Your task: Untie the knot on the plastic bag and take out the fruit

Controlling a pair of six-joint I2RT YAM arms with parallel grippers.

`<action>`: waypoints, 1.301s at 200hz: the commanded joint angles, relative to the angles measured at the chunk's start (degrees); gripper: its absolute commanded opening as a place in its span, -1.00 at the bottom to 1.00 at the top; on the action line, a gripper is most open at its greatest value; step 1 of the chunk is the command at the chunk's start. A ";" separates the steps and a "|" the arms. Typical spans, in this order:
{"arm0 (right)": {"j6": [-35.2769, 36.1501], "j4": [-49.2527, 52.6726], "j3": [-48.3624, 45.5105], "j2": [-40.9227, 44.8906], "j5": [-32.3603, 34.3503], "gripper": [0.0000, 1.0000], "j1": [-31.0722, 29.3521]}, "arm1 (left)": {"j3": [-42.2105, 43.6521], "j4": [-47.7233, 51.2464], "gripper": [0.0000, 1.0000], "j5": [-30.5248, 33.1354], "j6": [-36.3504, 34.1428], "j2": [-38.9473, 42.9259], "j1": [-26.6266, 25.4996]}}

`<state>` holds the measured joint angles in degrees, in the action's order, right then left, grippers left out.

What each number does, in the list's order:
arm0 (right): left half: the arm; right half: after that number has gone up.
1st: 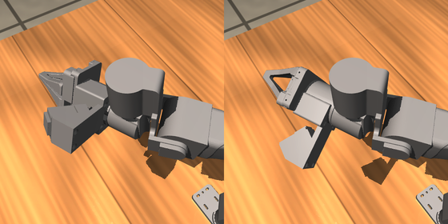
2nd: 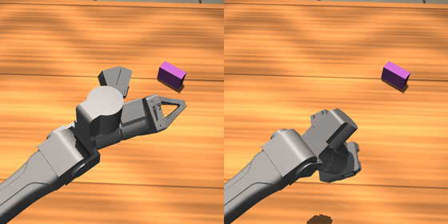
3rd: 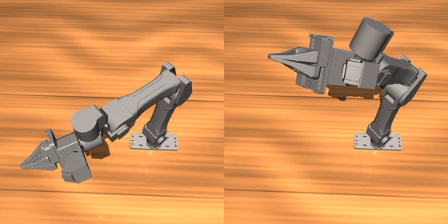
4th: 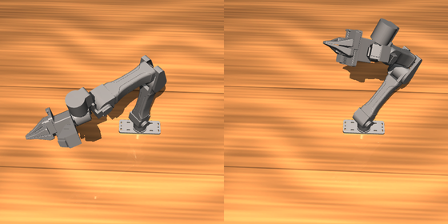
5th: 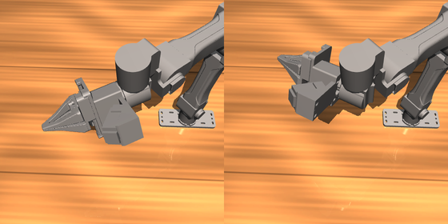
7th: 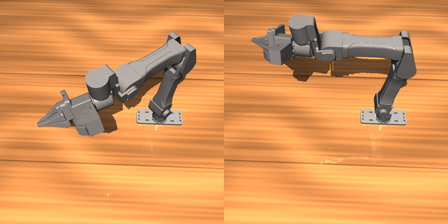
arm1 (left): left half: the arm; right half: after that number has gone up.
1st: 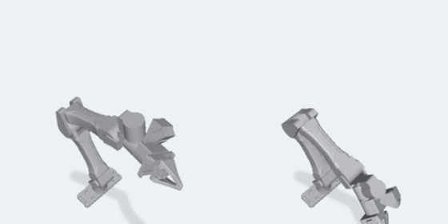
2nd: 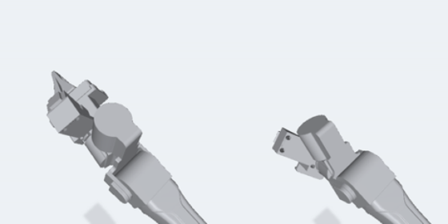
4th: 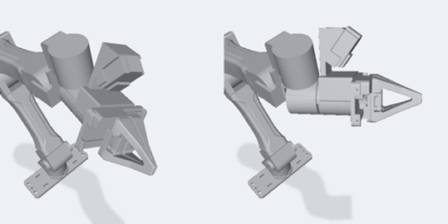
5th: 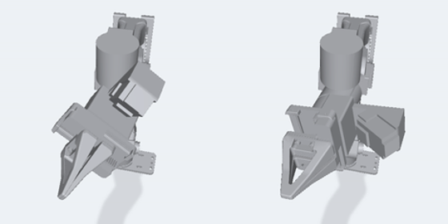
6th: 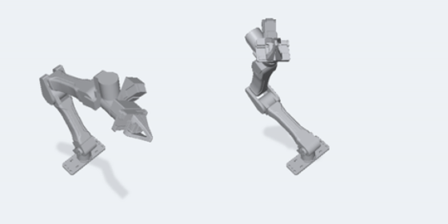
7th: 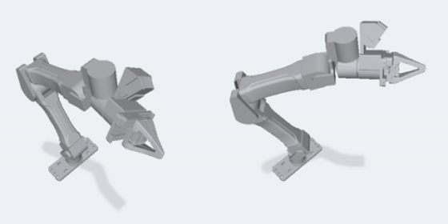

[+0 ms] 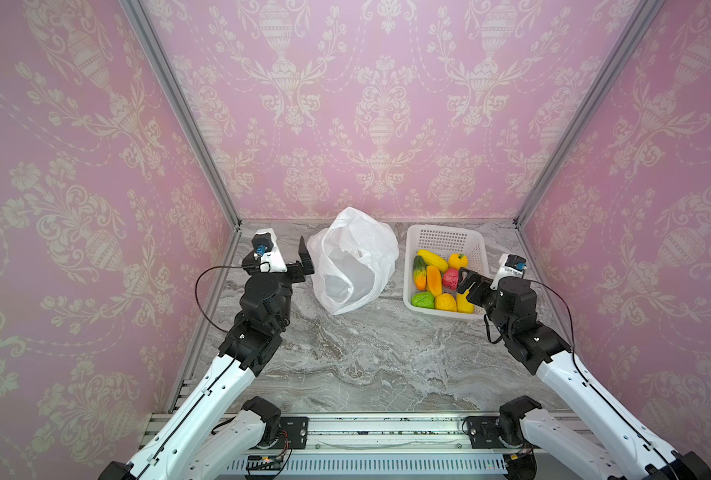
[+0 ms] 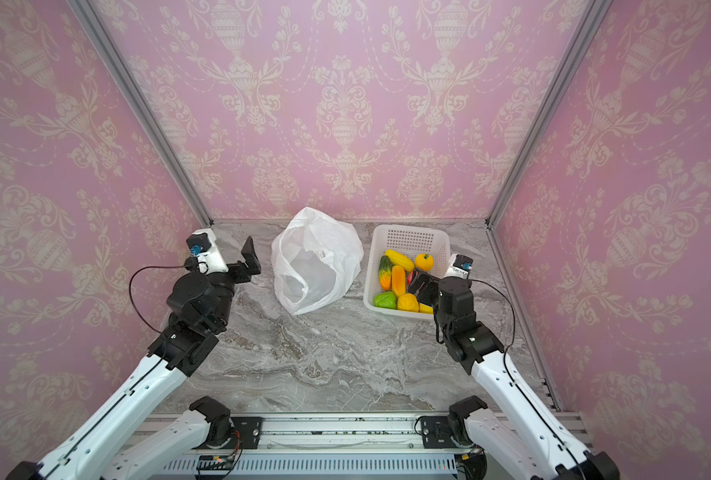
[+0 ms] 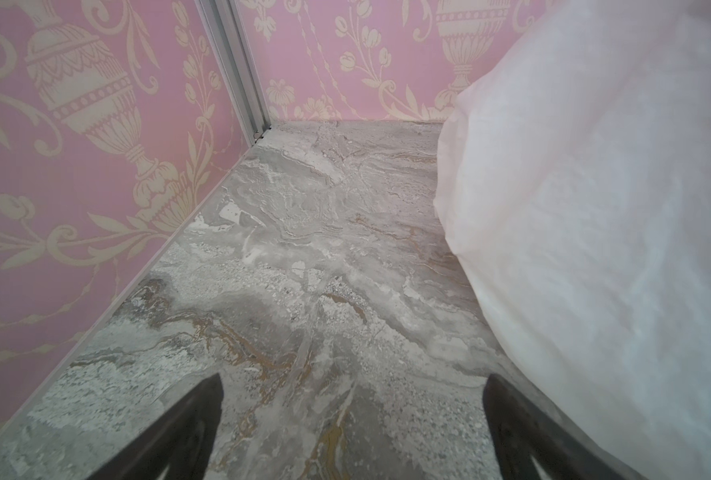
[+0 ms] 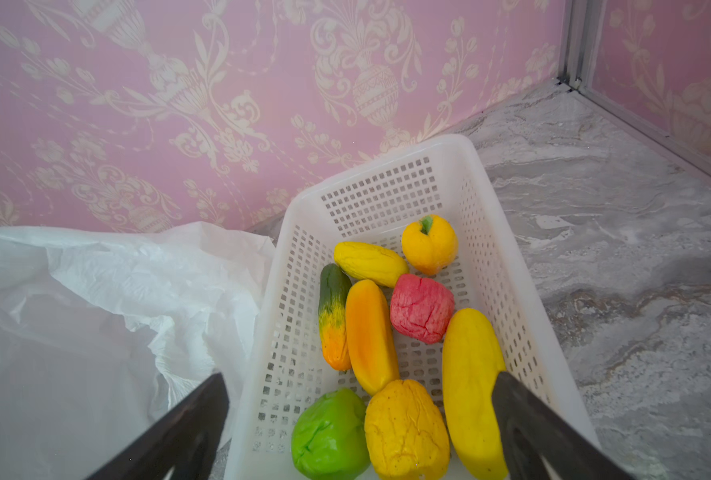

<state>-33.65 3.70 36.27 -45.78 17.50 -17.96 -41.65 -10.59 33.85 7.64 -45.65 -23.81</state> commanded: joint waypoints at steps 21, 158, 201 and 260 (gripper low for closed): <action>2.18 4.88 3.67 2.26 12.25 1.00 4.89 | 18.15 -5.47 0.99 15.37 6.14 5.00 4.21; 16.00 -35.15 -13.00 -28.70 -7.24 1.00 26.70 | 21.90 -33.67 0.99 7.31 -6.68 -34.65 13.62; 20.84 -37.61 -7.87 -37.88 -17.19 1.00 25.26 | 22.40 -44.29 0.99 1.98 -8.10 -40.68 15.88; 30.91 -50.86 -12.62 -40.86 -21.20 1.00 18.62 | 21.93 -47.91 0.98 -15.21 -7.35 -45.76 21.60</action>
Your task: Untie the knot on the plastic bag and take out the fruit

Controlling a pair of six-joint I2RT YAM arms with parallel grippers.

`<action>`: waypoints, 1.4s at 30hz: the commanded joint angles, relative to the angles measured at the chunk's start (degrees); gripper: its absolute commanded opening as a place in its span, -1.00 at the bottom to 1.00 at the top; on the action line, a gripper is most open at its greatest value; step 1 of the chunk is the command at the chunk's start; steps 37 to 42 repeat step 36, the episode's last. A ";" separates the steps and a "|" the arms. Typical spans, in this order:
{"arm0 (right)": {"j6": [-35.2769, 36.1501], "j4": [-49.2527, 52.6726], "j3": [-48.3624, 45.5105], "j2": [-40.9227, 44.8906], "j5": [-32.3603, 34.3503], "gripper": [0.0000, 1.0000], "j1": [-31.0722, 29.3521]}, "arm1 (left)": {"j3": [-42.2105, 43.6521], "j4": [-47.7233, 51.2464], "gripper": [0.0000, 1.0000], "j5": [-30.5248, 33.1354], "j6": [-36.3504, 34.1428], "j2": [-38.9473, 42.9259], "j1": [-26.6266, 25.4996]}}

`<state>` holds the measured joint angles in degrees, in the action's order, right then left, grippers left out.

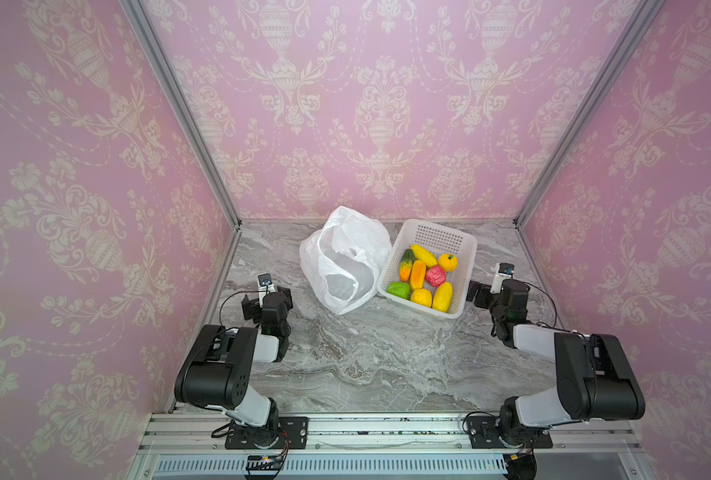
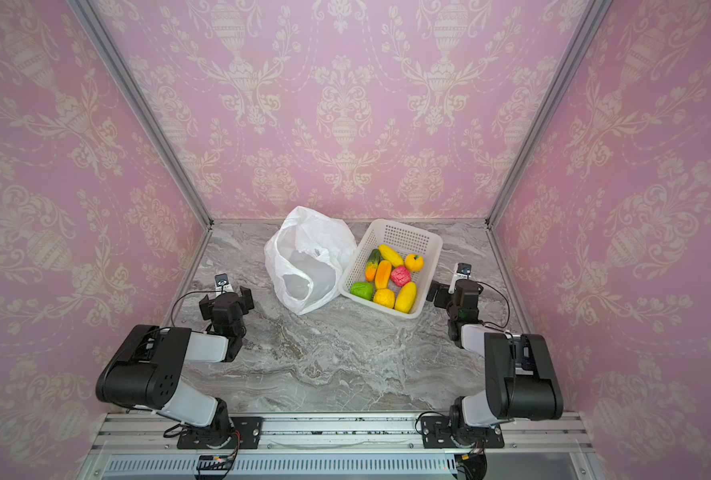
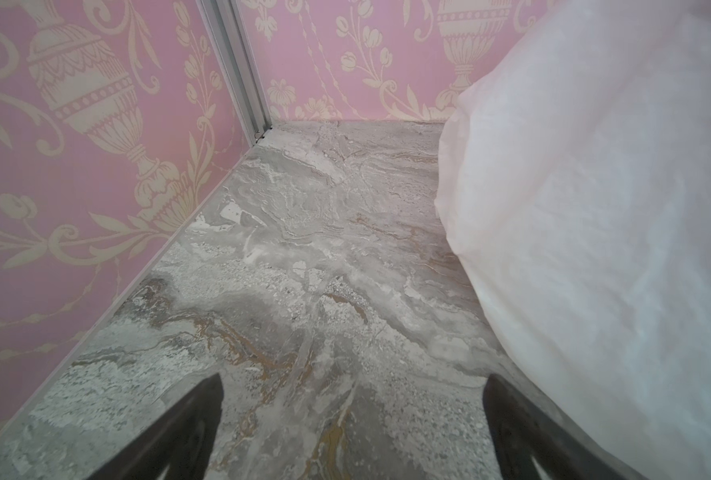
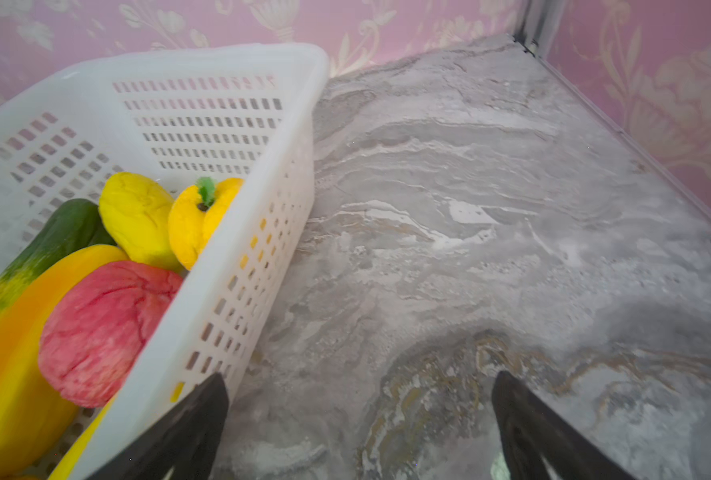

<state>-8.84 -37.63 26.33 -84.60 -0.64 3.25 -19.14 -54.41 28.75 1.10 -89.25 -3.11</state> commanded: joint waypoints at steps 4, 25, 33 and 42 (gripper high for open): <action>5.18 -19.34 -6.70 -3.96 -1.20 1.00 -2.54 | 0.21 -9.19 0.98 -11.67 -0.11 -5.71 2.13; 4.80 -18.18 -6.38 -3.84 0.38 1.00 -2.65 | -0.38 -6.48 0.99 -15.64 -0.40 -4.88 2.68; 6.68 -15.89 -5.13 -3.94 -3.43 1.00 -3.07 | -0.33 -6.23 0.99 -18.94 -1.33 -4.80 2.68; 7.05 -16.31 -5.40 -3.87 -4.38 1.00 -3.09 | -0.31 -6.22 0.99 -19.38 -1.46 -4.79 2.68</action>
